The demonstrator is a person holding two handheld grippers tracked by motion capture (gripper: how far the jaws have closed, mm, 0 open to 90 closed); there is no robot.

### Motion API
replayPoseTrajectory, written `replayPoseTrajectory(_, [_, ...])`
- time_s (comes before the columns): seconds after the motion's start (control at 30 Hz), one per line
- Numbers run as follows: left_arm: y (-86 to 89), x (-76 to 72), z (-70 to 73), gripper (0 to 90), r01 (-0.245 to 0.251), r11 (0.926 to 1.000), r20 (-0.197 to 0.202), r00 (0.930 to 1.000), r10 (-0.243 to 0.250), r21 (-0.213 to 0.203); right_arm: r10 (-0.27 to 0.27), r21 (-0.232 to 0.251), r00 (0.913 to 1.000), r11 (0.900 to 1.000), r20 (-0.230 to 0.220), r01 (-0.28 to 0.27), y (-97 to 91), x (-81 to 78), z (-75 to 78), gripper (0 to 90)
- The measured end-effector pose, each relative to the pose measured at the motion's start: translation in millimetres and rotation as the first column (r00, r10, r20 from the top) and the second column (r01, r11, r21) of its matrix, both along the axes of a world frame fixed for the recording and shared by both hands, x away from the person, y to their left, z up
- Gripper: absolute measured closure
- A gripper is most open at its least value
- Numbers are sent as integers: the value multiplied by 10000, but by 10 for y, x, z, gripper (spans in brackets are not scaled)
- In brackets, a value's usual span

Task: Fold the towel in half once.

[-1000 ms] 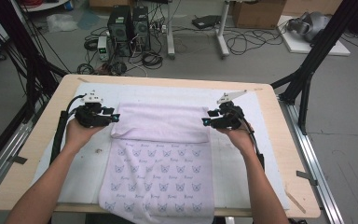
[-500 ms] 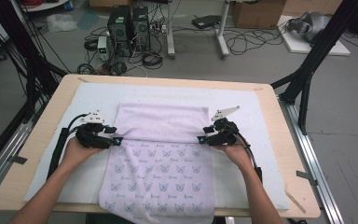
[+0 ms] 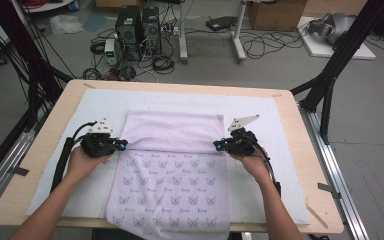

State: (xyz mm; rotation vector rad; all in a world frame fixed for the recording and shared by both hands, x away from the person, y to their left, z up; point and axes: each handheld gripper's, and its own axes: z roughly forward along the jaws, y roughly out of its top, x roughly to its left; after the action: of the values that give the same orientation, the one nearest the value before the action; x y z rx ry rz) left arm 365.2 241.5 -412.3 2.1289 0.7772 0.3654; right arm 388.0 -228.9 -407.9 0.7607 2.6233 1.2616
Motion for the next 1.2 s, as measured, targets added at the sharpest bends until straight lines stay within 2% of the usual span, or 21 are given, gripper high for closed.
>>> replayPoseTrajectory(0.1, [21,-31,29,868,63,9999,51,10000,-62,-132,-84,14,9998,10000,194,83,-46,-41,54,878])
replayPoseTrajectory(0.13, [13,-34,22,866,141,9999,24,9999,-141,-84,-126,-72,9998,9999,135,127,-48,-39,44,851])
replayPoseTrajectory(0.17, [4,-32,3,859,134,9999,-25,9999,-134,-74,-229,-244,9997,9994,84,231,-44,-20,12,783])
replayPoseTrajectory(0.2, [-8,-23,-23,825,100,9999,-169,9998,-101,-80,-365,-272,9993,9990,12,365,-35,7,-23,715])
replayPoseTrajectory(0.27, [-44,-3,-79,670,-31,9997,-419,9991,40,233,-488,-187,9986,9987,-199,484,-15,48,-74,629])
replayPoseTrajectory(0.33, [-78,9,-132,555,2,9996,-531,9986,14,294,-564,-191,9979,9983,-306,558,17,92,-123,604])
replayPoseTrajectory(0.4, [-112,26,-176,493,-9,9990,-642,9979,38,440,-654,-292,9973,9975,-329,644,46,128,-161,551])
replayPoseTrajectory(0.47, [-126,39,-199,471,-61,9984,-655,9978,98,570,-841,-338,9957,9960,-386,829,51,159,-192,522])
replayPoseTrajectory(0.5, [-128,41,-203,485,-122,9983,-599,9981,157,578,-978,-382,9946,9946,-336,965,45,173,-203,517])
replayPoseTrajectory(0.6, [-108,60,-203,624,-175,9986,-481,9986,199,495,-1251,-428,9912,9915,-427,1233,7,204,-229,527])
replayPoseTrajectory(0.63, [-101,63,-201,724,-112,9989,-459,9989,133,461,-1197,-346,9907,9924,-645,1177,-1,209,-243,573])
replayPoseTrajectory(0.67, [-99,66,-199,760,-127,9988,-418,9990,147,472,-954,-294,9920,9952,-829,932,-4,214,-256,623])
replayPoseTrajectory(0.73, [-90,68,-189,843,-102,9991,-386,9992,118,417,-716,-544,9935,9963,-890,669,18,195,-260,756])
replayPoseTrajectory(0.77, [-85,65,-181,854,-99,9992,-333,9994,111,383,-553,-444,9944,9977,-903,514,23,188,-254,815])
replayPoseTrajectory(0.8, [-82,59,-173,858,-118,9994,-336,9994,129,328,-503,-463,9948,9979,-888,463,30,174,-233,833])
replayPoseTrajectory(0.9, [-40,24,-97,865,-217,9998,-159,9996,218,49,-334,-301,9983,9990,-485,320,34,125,-148,844])
replayPoseTrajectory(1.0, [15,-38,33,865,-245,9991,73,9997,247,-342,-295,241,9996,9993,38,294,-16,27,26,845])
replayPoseTrajectory(1.1, [56,-158,166,865,-86,9978,200,9998,99,-653,-225,633,9991,9978,365,201,-72,-87,166,845])
replayPoseTrajectory(1.2, [78,-338,216,864,158,9981,365,9992,-136,-597,0,787,9988,9969,494,-38,-111,-255,262,845])
